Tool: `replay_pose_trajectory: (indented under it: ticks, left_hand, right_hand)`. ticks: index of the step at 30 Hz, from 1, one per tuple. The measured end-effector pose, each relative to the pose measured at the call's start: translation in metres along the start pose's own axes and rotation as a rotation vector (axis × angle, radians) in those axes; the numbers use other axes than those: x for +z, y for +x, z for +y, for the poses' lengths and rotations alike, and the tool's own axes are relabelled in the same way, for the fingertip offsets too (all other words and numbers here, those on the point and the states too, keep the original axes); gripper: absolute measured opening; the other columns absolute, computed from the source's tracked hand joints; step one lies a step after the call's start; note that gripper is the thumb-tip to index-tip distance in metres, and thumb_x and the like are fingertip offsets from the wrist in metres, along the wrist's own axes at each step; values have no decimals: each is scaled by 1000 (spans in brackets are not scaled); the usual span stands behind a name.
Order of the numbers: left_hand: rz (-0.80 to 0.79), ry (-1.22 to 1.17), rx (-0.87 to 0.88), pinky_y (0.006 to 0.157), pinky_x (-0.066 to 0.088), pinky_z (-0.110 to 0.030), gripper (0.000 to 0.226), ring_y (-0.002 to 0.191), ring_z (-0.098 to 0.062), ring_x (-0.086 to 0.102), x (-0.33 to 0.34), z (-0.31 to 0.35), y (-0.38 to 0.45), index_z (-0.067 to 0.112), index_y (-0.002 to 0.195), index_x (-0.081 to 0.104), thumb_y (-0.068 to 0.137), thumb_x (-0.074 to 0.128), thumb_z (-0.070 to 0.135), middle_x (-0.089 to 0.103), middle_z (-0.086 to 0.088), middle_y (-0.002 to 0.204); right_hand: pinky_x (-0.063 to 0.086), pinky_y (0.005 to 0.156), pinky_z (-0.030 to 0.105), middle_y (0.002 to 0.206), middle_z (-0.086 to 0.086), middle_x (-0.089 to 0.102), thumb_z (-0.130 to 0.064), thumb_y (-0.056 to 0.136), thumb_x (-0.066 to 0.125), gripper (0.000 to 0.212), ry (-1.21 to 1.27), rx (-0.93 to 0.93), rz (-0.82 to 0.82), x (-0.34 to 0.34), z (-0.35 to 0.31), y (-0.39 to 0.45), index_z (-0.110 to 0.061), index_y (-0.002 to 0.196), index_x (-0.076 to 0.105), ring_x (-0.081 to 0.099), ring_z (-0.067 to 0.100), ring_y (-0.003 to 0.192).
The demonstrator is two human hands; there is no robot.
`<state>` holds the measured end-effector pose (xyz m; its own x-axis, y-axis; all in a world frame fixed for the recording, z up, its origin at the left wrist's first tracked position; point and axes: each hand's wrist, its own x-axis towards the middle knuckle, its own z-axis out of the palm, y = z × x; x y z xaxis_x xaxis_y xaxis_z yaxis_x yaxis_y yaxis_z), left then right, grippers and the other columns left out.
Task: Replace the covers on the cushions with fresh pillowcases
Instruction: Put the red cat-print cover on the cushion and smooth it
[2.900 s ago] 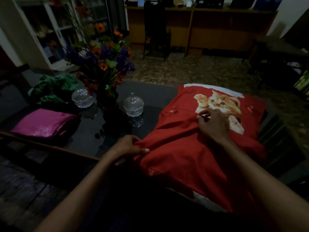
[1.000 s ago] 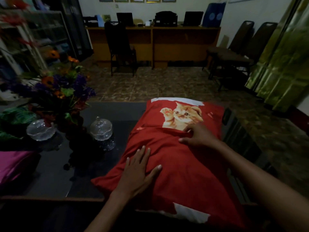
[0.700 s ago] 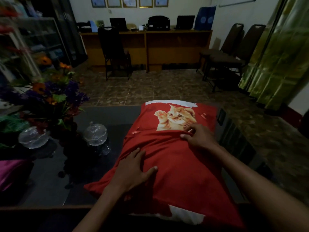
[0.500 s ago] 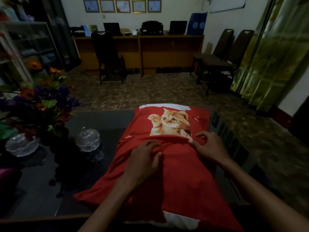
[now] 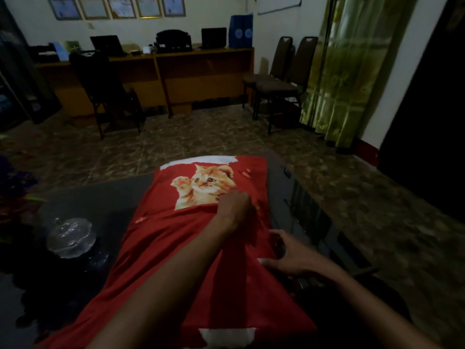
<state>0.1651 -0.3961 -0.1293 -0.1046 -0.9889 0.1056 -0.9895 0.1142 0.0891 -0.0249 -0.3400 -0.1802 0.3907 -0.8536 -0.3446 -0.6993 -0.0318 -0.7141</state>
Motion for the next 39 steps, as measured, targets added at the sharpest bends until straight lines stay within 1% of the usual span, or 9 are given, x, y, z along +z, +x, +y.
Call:
replay_pose_trajectory:
  ticks: [3, 7, 10, 13, 18, 24, 29, 33, 39]
  left_hand:
    - [81, -47, -82, 72, 43, -39, 29, 99, -39, 65, -2, -11, 7, 2, 105, 63, 100, 52, 27, 65, -20, 109]
    - [103, -91, -64, 76, 49, -40, 29, 96, -35, 63, 5, -18, 5, 8, 104, 62, 98, 55, 36, 63, -15, 106]
    - [39, -145, 78, 78, 54, -40, 49, 94, -24, 61, 4, -19, 1, 16, 108, 64, 91, 57, 61, 60, -5, 106]
    - [33, 16, 138, 71, 47, -33, 57, 97, -20, 58, -1, -23, -3, 23, 110, 63, 81, 60, 72, 58, -1, 108]
    - [167, -50, 36, 62, 40, -30, 31, 83, -23, 66, -1, -24, 2, 18, 90, 71, 86, 70, 49, 68, -4, 92]
    - [195, -30, 115, 83, 48, -39, 34, 96, -24, 62, 7, -16, -5, 23, 103, 71, 88, 66, 53, 67, -6, 101]
    - [57, 5, 79, 76, 55, -40, 25, 90, -31, 68, -14, -24, 0, 17, 103, 72, 87, 71, 36, 71, -11, 98]
    - [122, -161, -40, 75, 56, -41, 17, 87, -30, 67, -10, -32, 6, 13, 95, 73, 85, 72, 27, 71, -11, 95]
    - [379, -36, 170, 87, 40, -38, 31, 104, -23, 51, -5, -24, -30, 20, 109, 59, 85, 70, 37, 54, -5, 114]
  right_hand:
    - [55, 74, 19, 150, -4, 47, -61, 65, 86, 112, 24, -35, -49, 4, -2, 1, -31, 155, 25, 55, 12, 128]
    - [56, 84, 27, 150, -4, 47, -59, 68, 85, 113, 22, -37, -93, 12, 3, 0, -35, 156, 18, 57, 16, 126]
    - [57, 68, 17, 145, -7, 48, -54, 69, 88, 111, 93, -22, -145, 8, 8, -2, -35, 155, 19, 59, 12, 116]
    - [45, 98, 17, 153, -12, 42, -61, 63, 88, 123, 19, -48, -170, 9, 10, -1, -34, 158, 14, 49, 5, 127]
    - [30, 115, 20, 164, -10, 24, -59, 59, 91, 143, -24, -90, -206, 16, 9, 3, -34, 160, -6, 35, 6, 142]
    - [28, 117, 22, 166, -9, 16, -57, 57, 93, 149, -37, -103, -222, 16, 9, 2, -29, 160, -10, 30, 10, 146]
    - [29, 119, 26, 167, -7, 11, -64, 48, 93, 163, -61, -47, -255, 22, 12, 0, -31, 156, -25, 28, 12, 147]
    - [36, 118, 31, 164, -7, 25, -69, 42, 93, 159, 8, -31, -243, 23, 17, 3, -34, 159, -9, 39, 12, 142]
    - [61, 84, 46, 125, 0, 67, -42, 60, 97, 98, 252, 61, -273, 9, 26, 1, -31, 142, 44, 70, 21, 109]
